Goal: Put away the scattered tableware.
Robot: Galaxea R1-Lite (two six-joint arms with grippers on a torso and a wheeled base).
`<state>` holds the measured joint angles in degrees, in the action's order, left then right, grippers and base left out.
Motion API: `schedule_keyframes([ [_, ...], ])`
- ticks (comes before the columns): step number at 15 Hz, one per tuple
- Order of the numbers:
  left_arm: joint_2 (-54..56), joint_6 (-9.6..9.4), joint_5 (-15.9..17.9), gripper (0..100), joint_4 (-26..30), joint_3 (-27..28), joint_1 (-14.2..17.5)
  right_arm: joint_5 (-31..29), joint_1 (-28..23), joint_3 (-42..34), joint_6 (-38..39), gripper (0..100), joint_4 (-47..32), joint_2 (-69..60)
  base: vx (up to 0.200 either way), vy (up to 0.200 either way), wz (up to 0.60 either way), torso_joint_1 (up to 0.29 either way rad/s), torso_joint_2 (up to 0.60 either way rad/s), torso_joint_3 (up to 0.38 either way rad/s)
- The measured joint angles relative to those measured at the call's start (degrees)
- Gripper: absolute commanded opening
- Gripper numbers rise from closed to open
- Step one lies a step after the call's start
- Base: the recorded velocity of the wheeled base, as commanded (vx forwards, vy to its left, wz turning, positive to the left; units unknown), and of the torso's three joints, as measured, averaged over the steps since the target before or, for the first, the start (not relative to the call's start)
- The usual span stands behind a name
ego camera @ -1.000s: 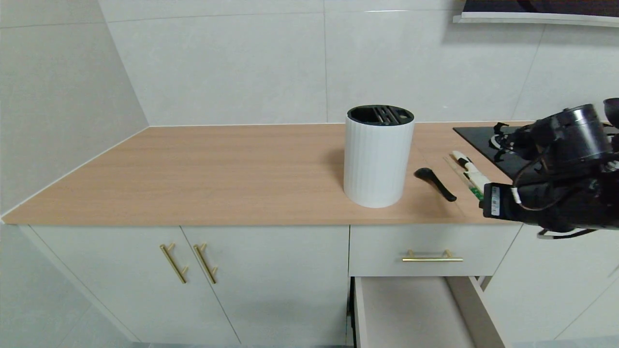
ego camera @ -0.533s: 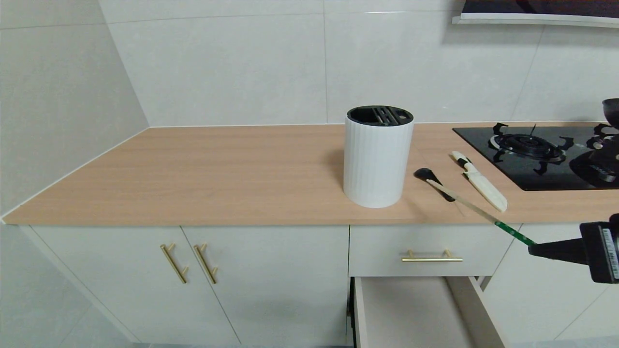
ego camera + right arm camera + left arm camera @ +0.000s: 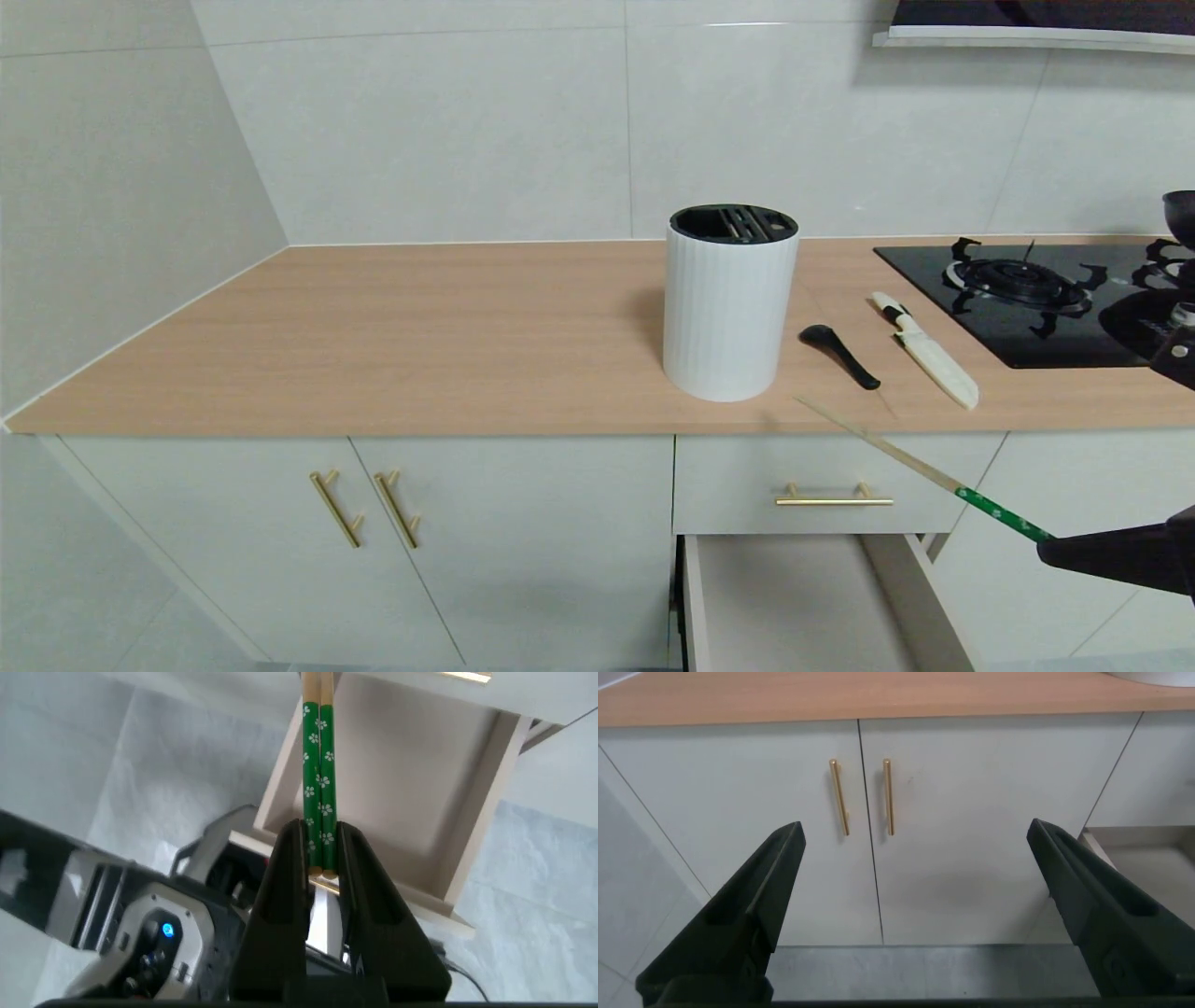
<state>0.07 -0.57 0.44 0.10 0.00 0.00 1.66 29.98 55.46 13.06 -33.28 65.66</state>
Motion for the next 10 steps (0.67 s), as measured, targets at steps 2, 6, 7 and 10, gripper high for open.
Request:
schedule_keyframes([
  [2,0.0,0.00,0.0,100,0.0,0.0,0.0,0.2,0.6,-1.2,-0.2,0,0.5,0.2,0.000,0.000,0.00,0.000,0.00,0.000],
  [6,0.0,0.02,0.0,100,0.0,0.0,0.0,0.2,0.7,-3.1,-1.2,0,1.6,1.7,0.000,0.000,0.00,0.000,0.00,0.000],
  [7,0.0,0.02,0.0,100,0.0,0.0,0.0,0.2,0.7,-3.5,-1.4,0,2.0,2.0,0.000,0.000,0.00,0.000,0.00,0.000],
  [10,0.0,0.02,0.0,100,0.0,0.0,0.0,0.2,0.8,-4.5,-1.7,0,3.1,3.0,0.000,0.000,0.00,0.000,0.00,0.000],
])
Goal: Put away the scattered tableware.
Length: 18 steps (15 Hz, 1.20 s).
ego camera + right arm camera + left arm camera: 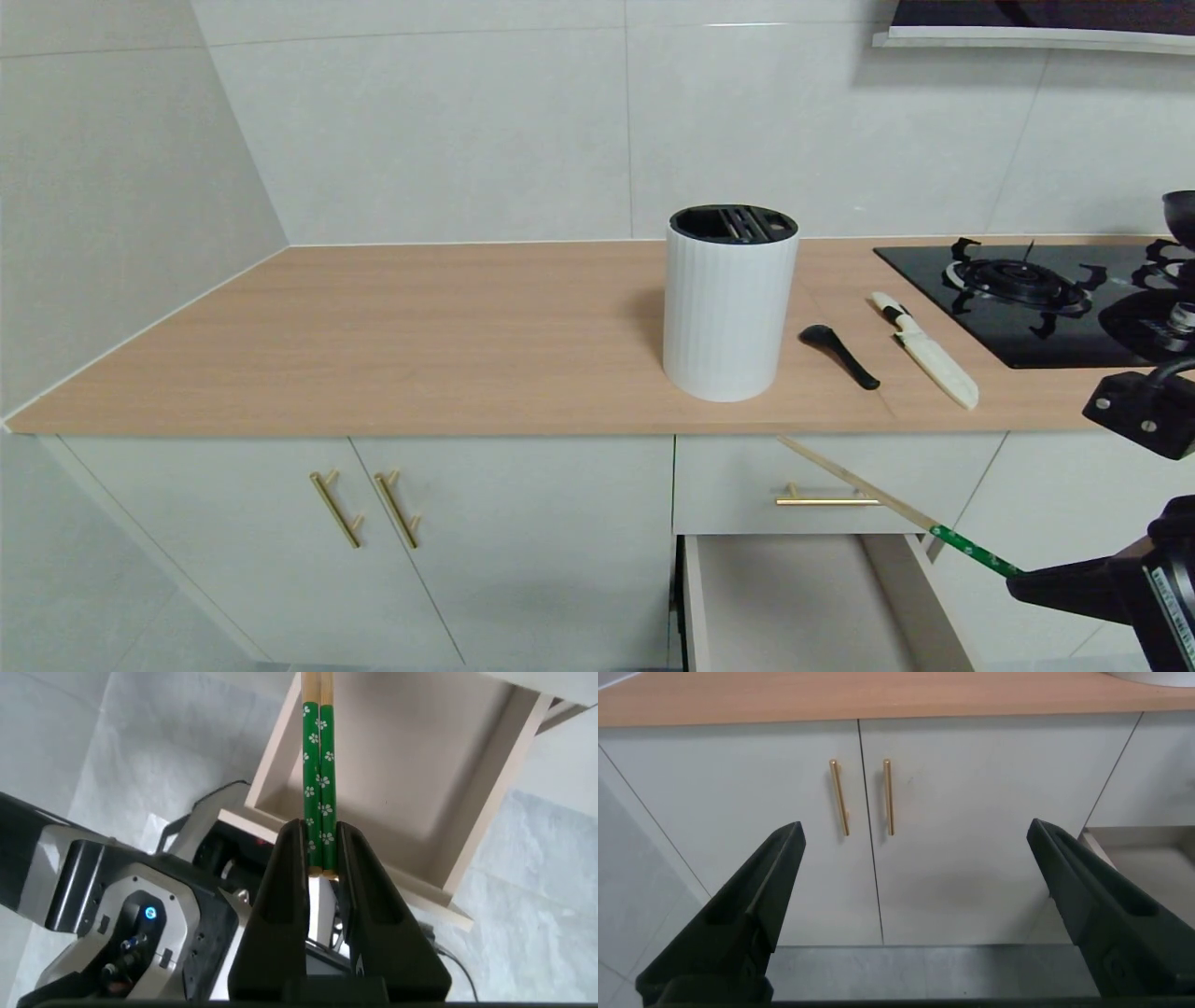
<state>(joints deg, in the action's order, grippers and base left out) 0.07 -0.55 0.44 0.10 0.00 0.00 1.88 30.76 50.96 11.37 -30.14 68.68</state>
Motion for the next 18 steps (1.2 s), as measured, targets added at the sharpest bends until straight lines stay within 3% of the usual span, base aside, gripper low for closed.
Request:
schedule_keyframes([
  [18,0.0,0.00,0.0,100,0.0,0.0,0.0,0.0,0.0,-2.3,-0.2,0,2.9,2.3,0.000,0.000,0.00,-0.161,0.45,0.281],
])
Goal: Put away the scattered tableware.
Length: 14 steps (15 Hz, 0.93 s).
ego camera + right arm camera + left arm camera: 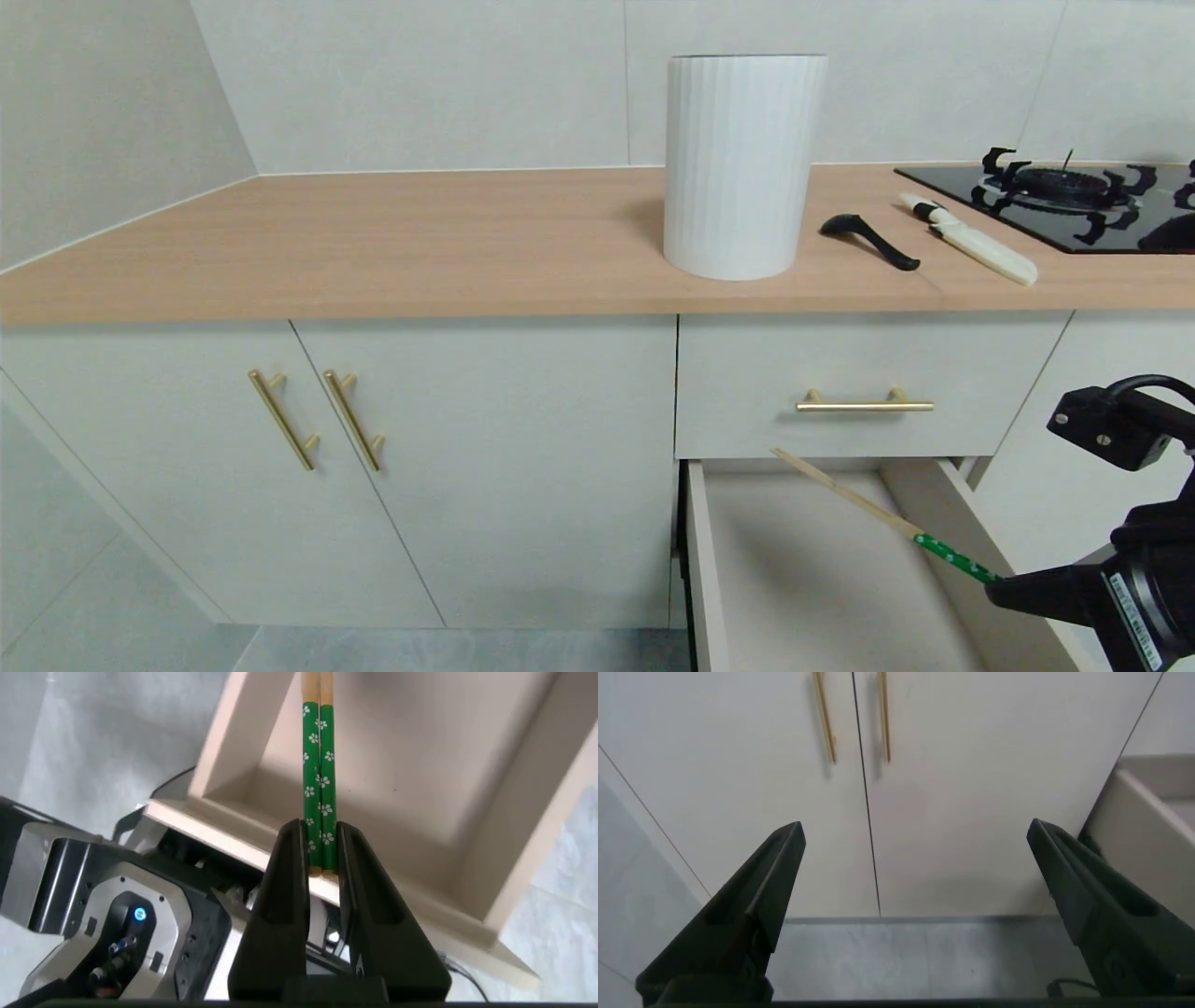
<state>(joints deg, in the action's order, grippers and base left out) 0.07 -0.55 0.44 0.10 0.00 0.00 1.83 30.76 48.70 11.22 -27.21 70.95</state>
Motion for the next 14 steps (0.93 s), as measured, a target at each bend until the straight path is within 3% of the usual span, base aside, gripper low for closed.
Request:
schedule_keyframes([
  [3,0.0,0.01,0.0,100,0.0,0.0,0.0,0.0,0.0,0.0,0.0,0,0.1,0.3,0.000,0.000,0.00,-0.062,0.30,0.228],
  [10,0.0,-0.02,0.0,100,0.0,0.0,0.0,0.0,0.0,-0.1,0.0,0,0.4,1.5,0.000,0.000,0.00,-0.007,0.03,0.021],
  [14,0.0,0.00,0.0,100,0.0,0.0,0.0,0.0,0.0,-1.7,0.4,0,6.2,6.1,0.000,0.000,0.00,0.000,0.00,0.000],
])
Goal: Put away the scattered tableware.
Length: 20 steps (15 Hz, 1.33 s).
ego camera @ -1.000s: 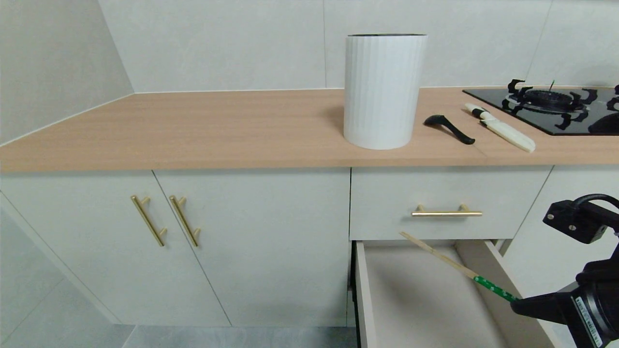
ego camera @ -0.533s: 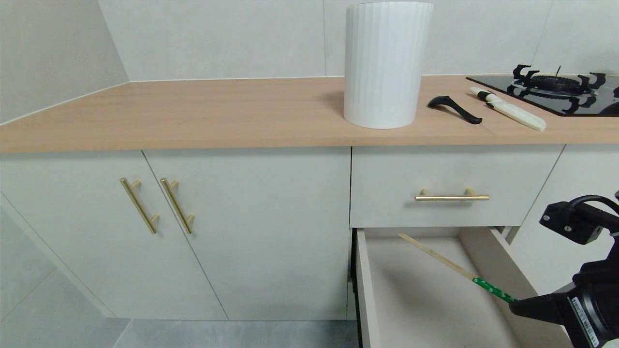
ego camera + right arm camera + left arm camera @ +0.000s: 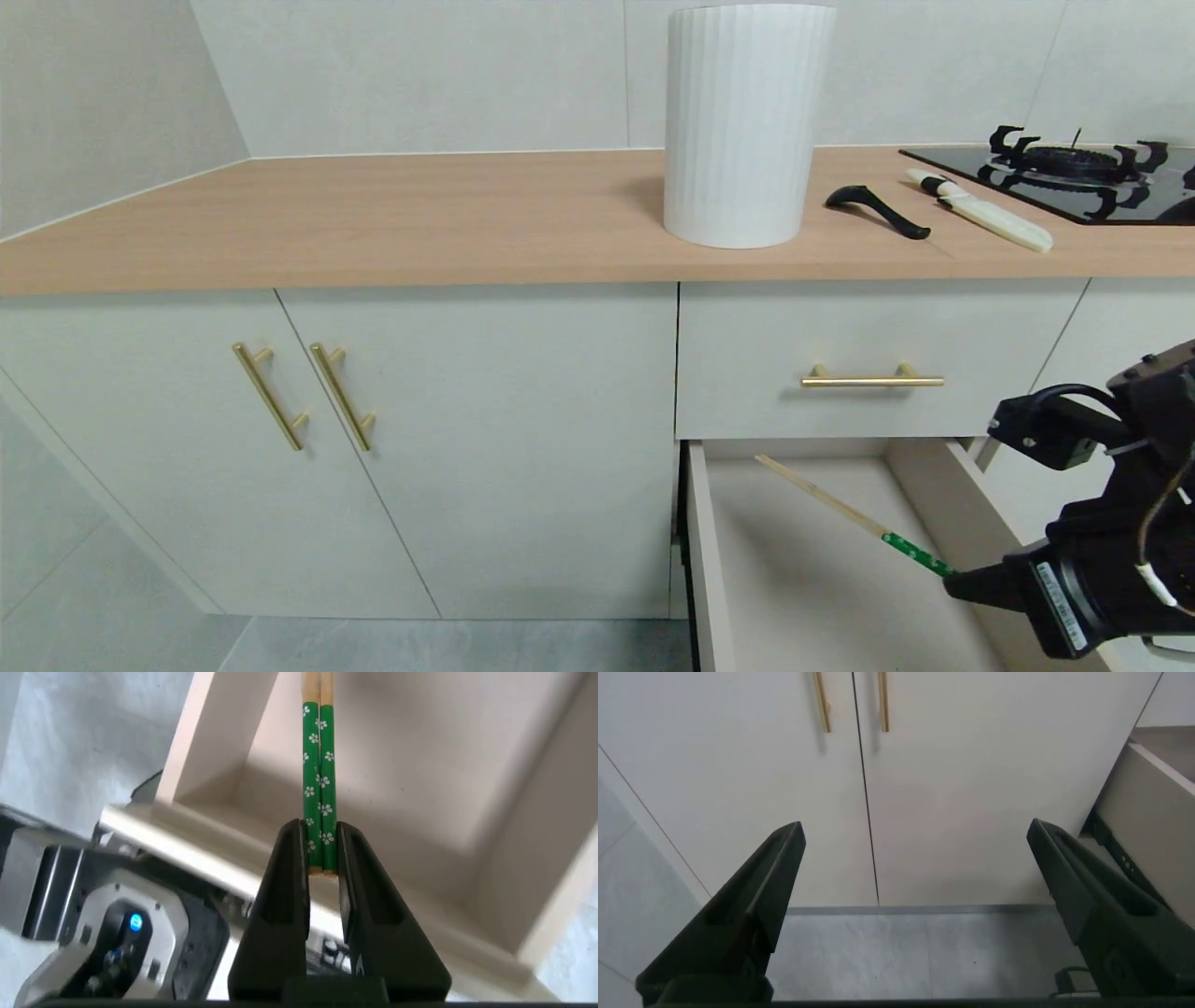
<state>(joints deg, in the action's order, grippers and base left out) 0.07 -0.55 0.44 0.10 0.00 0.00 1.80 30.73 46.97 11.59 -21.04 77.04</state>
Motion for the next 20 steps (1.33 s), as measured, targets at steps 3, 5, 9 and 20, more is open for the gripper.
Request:
schedule_keyframes([
  [3,0.0,0.00,0.0,100,0.0,0.0,0.0,-0.3,-0.1,-0.1,3.4,0,2.6,7.0,0.000,0.000,0.00,0.000,0.00,0.000],
  [5,0.0,0.00,0.0,100,0.0,0.0,0.0,-0.5,-0.2,0.5,6.0,0,5.6,12.6,0.000,0.000,0.00,0.000,0.00,0.000],
  [9,0.0,-0.02,0.0,100,0.0,0.0,0.0,-3.1,-0.2,0.3,10.0,0,16.0,23.2,0.000,0.000,0.00,0.000,0.00,0.000],
  [20,0.0,-0.02,0.0,100,0.0,0.0,0.0,-8.3,0.0,0.9,16.2,0,27.6,41.1,0.000,0.000,0.00,0.000,0.00,0.000],
])
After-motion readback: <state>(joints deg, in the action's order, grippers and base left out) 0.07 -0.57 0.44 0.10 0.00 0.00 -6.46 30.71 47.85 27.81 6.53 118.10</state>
